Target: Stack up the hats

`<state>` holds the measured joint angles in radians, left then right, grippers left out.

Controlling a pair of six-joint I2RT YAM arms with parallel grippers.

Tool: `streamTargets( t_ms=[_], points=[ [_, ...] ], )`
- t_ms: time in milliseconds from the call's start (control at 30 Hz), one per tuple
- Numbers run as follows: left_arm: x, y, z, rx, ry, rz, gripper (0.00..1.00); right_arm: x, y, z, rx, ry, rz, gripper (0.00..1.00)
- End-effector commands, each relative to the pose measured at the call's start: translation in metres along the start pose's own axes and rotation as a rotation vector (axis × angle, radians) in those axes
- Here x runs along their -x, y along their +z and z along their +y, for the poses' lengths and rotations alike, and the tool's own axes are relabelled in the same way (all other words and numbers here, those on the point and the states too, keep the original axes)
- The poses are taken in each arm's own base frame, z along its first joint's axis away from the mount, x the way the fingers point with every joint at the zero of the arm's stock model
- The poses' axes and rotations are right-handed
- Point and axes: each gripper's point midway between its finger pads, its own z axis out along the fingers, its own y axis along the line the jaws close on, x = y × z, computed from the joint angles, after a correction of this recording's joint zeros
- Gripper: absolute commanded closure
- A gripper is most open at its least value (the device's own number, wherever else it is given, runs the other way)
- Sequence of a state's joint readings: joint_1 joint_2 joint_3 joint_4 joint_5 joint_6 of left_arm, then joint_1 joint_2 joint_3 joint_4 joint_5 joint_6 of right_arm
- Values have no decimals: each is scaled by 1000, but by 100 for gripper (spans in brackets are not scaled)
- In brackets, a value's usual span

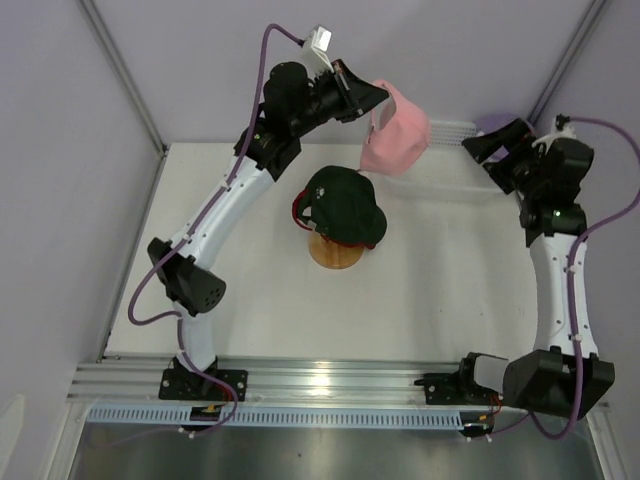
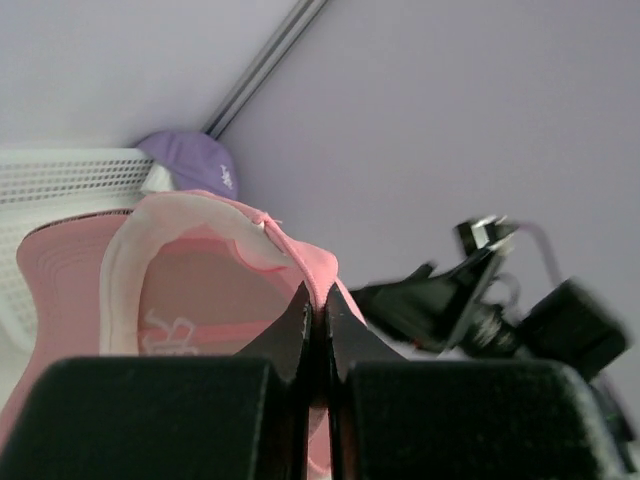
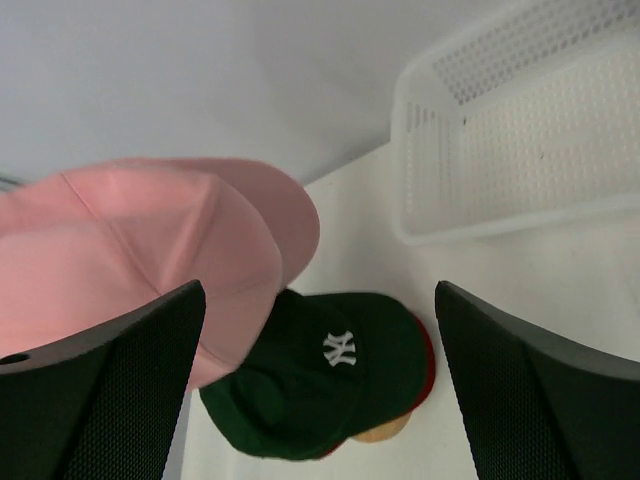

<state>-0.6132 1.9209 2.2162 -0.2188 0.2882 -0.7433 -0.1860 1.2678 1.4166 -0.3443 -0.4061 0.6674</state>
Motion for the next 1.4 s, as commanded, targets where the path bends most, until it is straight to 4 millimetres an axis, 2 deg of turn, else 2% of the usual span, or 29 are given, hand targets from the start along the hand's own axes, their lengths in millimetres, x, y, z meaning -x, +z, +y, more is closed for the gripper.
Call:
streamTargets(
  t_ms=[0,67,100,133,167,200,233,267,300,333,367,400,500,567,600,633,667,700,733,800,867,1000,1067,1167,1233,1367],
  points=[
    [30,-1,-44,-103,-102,-97,99,-33,17,-24,43,61,13,1],
    [33,0,-46,-91,-117,-118,99,-49,17,-35,49,136,19,0],
    [33,1,-45,-75,-130,-134,99,-67,21,-46,58,239,17,1],
    [35,2,-46,-72,-137,-147,99,-74,22,-52,62,292,7,0],
    [33,4,-44,-61,-146,-153,99,-82,18,-51,79,339,-5,0],
    [32,6,-43,-54,-156,-157,99,-99,19,-61,92,386,-18,0],
    [32,8,-44,-50,-176,-170,99,-101,18,-61,102,471,-51,1],
    [27,11,-39,-35,-192,-166,99,-106,17,-60,121,503,-70,0],
    [25,12,-40,-32,-218,-169,99,-107,14,-40,208,502,-101,1],
    [26,13,-37,-18,-237,-183,99,-115,15,-50,188,527,-141,1],
    [21,14,-31,-5,-254,-184,99,-117,16,-48,199,536,-166,0],
    [16,14,-28,8,-286,-181,99,-126,19,-32,242,530,-165,1],
    [8,14,-20,47,-320,-206,99,-130,36,-30,270,490,-224,1],
    [13,11,-18,77,-329,-248,99,-138,46,-22,315,505,-212,1],
    [13,12,-21,75,-335,-257,99,-132,46,-12,387,538,-235,1],
    [15,12,-22,74,-339,-266,99,-147,60,-23,371,566,-206,1],
    [16,13,-23,73,-344,-274,99,-150,65,-22,392,596,-200,0],
    [27,12,-32,53,-349,-305,99,-142,61,-11,476,642,-221,1],
    [23,19,-26,61,-353,-301,99,-158,74,-22,459,678,-192,1],
    [28,23,-32,42,-352,-307,99,-158,80,-17,511,737,-178,1],
    [30,30,-33,30,-353,-314,99,-169,89,-20,497,741,-151,1],
    [26,36,-36,18,-393,-331,99,-162,86,-24,480,699,-206,1],
    [22,41,-36,12,-418,-333,99,-156,83,-18,499,678,-220,0],
    [18,44,-49,7,-424,-349,99,-150,83,-11,526,655,-231,1],
    [25,43,-58,-19,-429,-399,99,-147,83,-6,541,651,-235,1],
    [29,49,-73,-85,-440,-442,99,-138,79,-3,557,663,-254,1]
  ],
)
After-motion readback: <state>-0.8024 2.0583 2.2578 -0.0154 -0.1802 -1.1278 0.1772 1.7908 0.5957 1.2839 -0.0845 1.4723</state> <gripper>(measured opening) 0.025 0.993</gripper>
